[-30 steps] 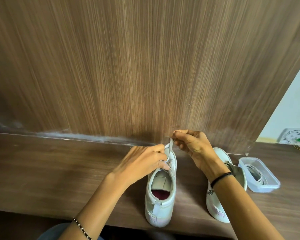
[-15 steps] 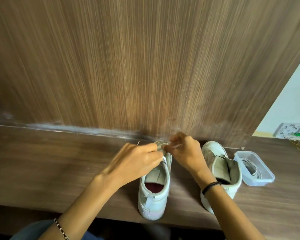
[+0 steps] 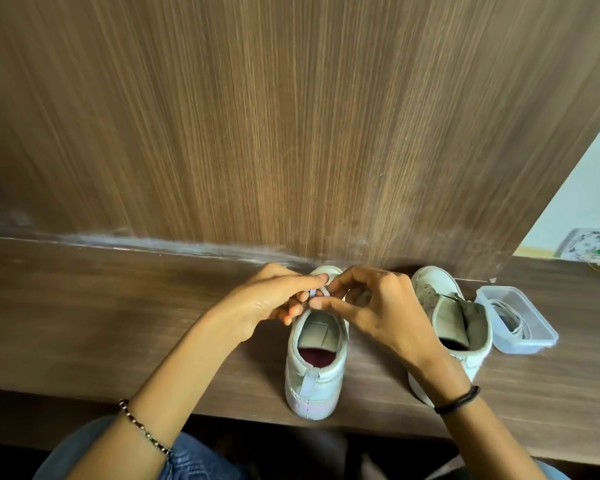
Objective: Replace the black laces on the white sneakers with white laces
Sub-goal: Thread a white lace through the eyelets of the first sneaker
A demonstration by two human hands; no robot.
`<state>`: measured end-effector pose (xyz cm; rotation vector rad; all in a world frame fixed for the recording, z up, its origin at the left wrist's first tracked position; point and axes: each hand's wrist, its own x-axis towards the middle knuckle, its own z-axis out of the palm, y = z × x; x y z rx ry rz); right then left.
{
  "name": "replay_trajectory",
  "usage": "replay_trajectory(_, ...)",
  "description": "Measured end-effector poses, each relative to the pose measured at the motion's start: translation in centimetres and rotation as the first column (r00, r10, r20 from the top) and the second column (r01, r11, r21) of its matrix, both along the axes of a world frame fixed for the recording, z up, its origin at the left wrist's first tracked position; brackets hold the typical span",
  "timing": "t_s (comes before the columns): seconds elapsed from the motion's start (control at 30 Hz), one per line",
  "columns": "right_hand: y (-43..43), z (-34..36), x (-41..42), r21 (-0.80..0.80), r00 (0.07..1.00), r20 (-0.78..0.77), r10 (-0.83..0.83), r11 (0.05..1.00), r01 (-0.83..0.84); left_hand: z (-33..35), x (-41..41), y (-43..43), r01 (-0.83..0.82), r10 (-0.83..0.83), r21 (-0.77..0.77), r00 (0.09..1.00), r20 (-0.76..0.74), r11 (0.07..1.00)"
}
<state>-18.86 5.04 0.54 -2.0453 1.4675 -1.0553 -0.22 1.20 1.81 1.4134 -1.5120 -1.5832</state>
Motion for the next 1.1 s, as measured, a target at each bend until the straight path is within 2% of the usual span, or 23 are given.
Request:
replay_trajectory(0.1,0.1,-0.4,-0.3,-0.016,0.997,-0.07,-0.034,0.999,0.033,0.0,0.1,0.0,0.007,-0.001,-0.089,0.997,0.076,0.996)
replay_trajectory(0.13,0.1,-0.3,-0.4,0.045,1.0,-0.028,-0.011,0.999,0.012,0.0,0.1,-0.1,0.005,0.008,-0.124,0.995,0.101,0.992)
replay_trajectory(0.17,0.1,-0.2,-0.6,0.138,0.997,0.08,0.025,0.99,-0.036,-0.1,0.0,-0.1,-0.002,0.019,-0.152,0.993,0.113,0.988)
replay_trajectory(0.2,0.0,0.1,-0.8,0.219,0.966,0.252,0.047,0.97,-0.105,-0.2,0.0,-0.2,-0.007,0.028,-0.171,0.993,0.117,0.985)
replay_trajectory(0.23,0.0,0.8,-0.9,0.272,0.879,0.475,0.031,0.945,-0.18,-0.1,-0.1,-0.2,-0.008,0.03,-0.178,0.992,0.119,0.984)
replay_trajectory(0.27,0.0,1.7,-1.2,0.291,0.727,0.686,-0.019,0.923,-0.251,-0.2,-0.1,-0.2,-0.004,0.025,-0.177,0.993,0.115,0.984)
replay_trajectory(0.3,-0.1,2.6,-1.5,0.276,0.55,0.831,-0.076,0.916,-0.29,-0.1,-0.2,-0.1,0.008,0.013,-0.177,0.993,0.118,0.984)
replay_trajectory(0.33,-0.3,3.1,-2.1,0.261,0.402,0.906,-0.134,0.924,-0.281,-0.2,-0.1,-0.2,0.024,-0.001,-0.183,0.992,0.126,0.983)
replay_trajectory(0.37,-0.4,3.3,-2.8,0.263,0.333,0.925,-0.183,0.942,-0.211,-0.3,-0.1,-0.2,0.039,-0.014,-0.194,0.991,0.132,0.98)
replay_trajectory(0.4,-0.5,3.3,-3.4,0.259,0.339,0.916,-0.213,0.961,-0.096,-0.4,-0.1,-0.3,0.048,-0.022,-0.206,0.992,0.128,0.977)
replay_trajectory(0.47,-0.3,2.8,-3.8,0.168,0.439,0.87,-0.226,0.972,0.166,-0.5,0.0,-0.4,0.055,-0.032,-0.22,0.994,0.109,0.974)
replay_trajectory(0.53,0.1,2.3,-3.9,0.066,0.553,0.794,-0.255,0.939,0.337,-0.6,-0.1,-0.5,0.047,-0.025,-0.245,0.995,0.094,0.968)
replay_trajectory(0.57,0.1,1.9,-4.0,0.016,0.643,0.71,-0.287,0.92,0.393,-0.6,-0.1,-0.4,0.04,-0.017,-0.259,0.996,0.092,0.965)
replay_trajectory(0.63,-0.4,0.8,-4.3,-0.08,0.826,0.427,-0.369,0.894,0.441,-0.6,-0.1,-0.4,0.032,-0.003,-0.278,0.995,0.103,0.96)
replay_trajectory(0.7,-0.7,-0.1,-4.1,-0.13,0.915,0.172,-0.364,0.913,0.387,-0.6,-0.1,-0.4,0.025,0.005,-0.292,0.995,0.1,0.956)
replay_trajectory(0.73,-0.8,-0.4,-3.8,-0.103,0.947,0.109,-0.304,0.944,0.314,-0.6,-0.1,-0.5,0.019,0.009,-0.301,0.996,0.092,0.953)
replay_trajectory(0.8,-0.7,-0.5,-3.1,0.04,0.986,0.085,-0.146,0.989,0.143,-0.6,0.0,-0.5,0.018,0.01,-0.312,0.996,0.088,0.95)
replay_trajectory(0.87,-0.5,-0.4,-2.4,0.126,0.999,0.033,-0.006,0.992,0.002,-0.6,0.0,-0.6,0.035,-0.004,-0.334,0.996,0.095,0.942)
replay_trajectory(0.97,-0.4,-0.7,-1.6,0.072,0.986,-0.127,0.112,0.992,-0.104,-0.7,-0.1,-0.5,0.056,-0.023,-0.364,0.995,0.096,0.93)
replay_trajectory(1.1,-0.5,-0.6,-1.5,0.013,0.993,-0.077,0.086,0.996,-0.086,-1.0,0.1,-0.8,0.076,-0.041,-0.39,0.994,0.099,0.918)
